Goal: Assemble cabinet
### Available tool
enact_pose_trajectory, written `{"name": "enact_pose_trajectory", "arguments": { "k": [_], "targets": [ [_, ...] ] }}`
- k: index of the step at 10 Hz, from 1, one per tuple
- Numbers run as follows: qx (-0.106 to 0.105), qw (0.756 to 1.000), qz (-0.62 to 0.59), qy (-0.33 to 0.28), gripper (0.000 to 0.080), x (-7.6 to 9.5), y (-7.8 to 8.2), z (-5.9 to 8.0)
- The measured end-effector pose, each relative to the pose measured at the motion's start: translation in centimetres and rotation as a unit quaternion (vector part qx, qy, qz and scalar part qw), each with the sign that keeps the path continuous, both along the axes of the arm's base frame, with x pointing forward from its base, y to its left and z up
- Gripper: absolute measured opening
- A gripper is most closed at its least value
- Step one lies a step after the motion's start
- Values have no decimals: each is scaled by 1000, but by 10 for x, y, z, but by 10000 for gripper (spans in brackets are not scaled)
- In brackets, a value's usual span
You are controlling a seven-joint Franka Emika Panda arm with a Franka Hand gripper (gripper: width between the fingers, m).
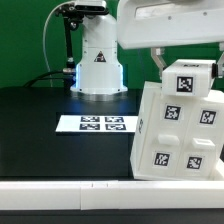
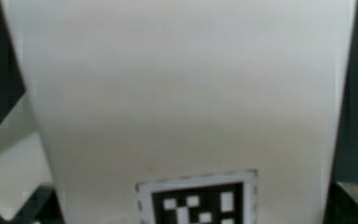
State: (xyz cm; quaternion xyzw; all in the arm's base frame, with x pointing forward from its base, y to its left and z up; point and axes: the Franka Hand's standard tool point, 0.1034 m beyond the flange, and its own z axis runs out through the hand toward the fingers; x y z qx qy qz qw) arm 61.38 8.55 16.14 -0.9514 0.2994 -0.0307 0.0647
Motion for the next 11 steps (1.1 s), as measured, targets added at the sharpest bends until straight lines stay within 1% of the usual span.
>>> {"name": "enact_pose_trajectory", "arguments": {
  "k": [1,2,4,5,6,7,8,9,10,11],
  "targets": [
    [11,996,-92,13,557,-4,-6,-3],
    [21,985,-169,22,557,-5,-8,-4],
    [32,973,-225,28,557,-6,-14,-6],
    [45,964,-261,24,557,-3,-16,-6],
    [47,964,-262,17,557,-1,-16,-6],
    [48,965,-259,18,652,-2,-15,-6],
    [50,965,-258,18,652,-2,-14,-7],
    [50,965,-257,18,771,-2,-14,-7],
    [45,970,-239,22,771,-4,-14,-7],
    [42,976,-211,33,793,-7,-11,-3]
  ]
}}
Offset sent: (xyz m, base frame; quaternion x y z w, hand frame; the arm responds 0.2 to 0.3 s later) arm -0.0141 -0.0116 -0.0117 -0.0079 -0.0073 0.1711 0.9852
